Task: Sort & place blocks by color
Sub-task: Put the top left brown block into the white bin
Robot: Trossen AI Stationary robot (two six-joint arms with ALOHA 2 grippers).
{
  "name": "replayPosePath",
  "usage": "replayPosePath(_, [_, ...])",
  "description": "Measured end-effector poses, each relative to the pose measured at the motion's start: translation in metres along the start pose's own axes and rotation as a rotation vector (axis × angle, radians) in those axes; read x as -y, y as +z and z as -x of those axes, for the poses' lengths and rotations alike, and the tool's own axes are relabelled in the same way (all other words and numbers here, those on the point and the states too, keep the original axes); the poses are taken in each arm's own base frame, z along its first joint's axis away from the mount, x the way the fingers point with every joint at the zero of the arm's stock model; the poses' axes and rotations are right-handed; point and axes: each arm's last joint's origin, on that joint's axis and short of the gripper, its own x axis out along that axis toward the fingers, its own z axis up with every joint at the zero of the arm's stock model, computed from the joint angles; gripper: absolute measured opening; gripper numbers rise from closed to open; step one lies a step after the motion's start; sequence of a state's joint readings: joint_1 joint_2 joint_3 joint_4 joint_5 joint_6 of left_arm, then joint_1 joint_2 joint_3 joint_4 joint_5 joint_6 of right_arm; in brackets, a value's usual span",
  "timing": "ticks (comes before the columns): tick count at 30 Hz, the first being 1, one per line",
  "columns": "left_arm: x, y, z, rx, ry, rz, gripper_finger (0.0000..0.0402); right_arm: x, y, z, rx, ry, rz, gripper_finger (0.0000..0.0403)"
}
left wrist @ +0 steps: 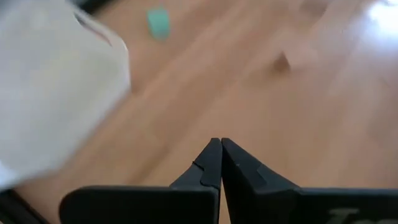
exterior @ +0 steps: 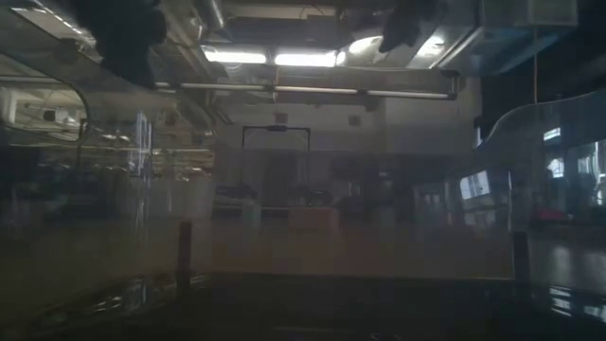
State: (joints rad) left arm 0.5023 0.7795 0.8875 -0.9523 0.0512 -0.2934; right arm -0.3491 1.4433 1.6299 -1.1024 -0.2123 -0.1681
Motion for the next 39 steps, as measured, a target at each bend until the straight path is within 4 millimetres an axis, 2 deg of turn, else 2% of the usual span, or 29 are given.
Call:
replayPosePath(6, [0.008,-0.023,0.003,-0.267,-0.163,-0.017,0.0000,-0.015,0.002,-0.003,0.002,0.053,0.177,0.0199])
replayPosePath(11, [0.016,-0.037,0.006,-0.393,-0.187,-0.096,0.0000,-0.023,0.003,-0.002,0.064,0.277,0.281,0.0199])
replayPosePath(19, [0.025,-0.043,0.007,-0.406,-0.194,-0.199,0.0000,-0.026,0.003,-0.002,0.078,0.327,0.301,0.0199])
replayPosePath(34, [0.026,-0.044,0.007,-0.387,-0.136,-0.191,0.0000,-0.026,0.003,-0.002,0.080,0.326,0.302,0.0199])
replayPosePath(39, [0.026,-0.044,0.007,-0.389,-0.124,-0.140,0.0000,-0.026,0.003,-0.002,0.080,0.326,0.302,0.0199])
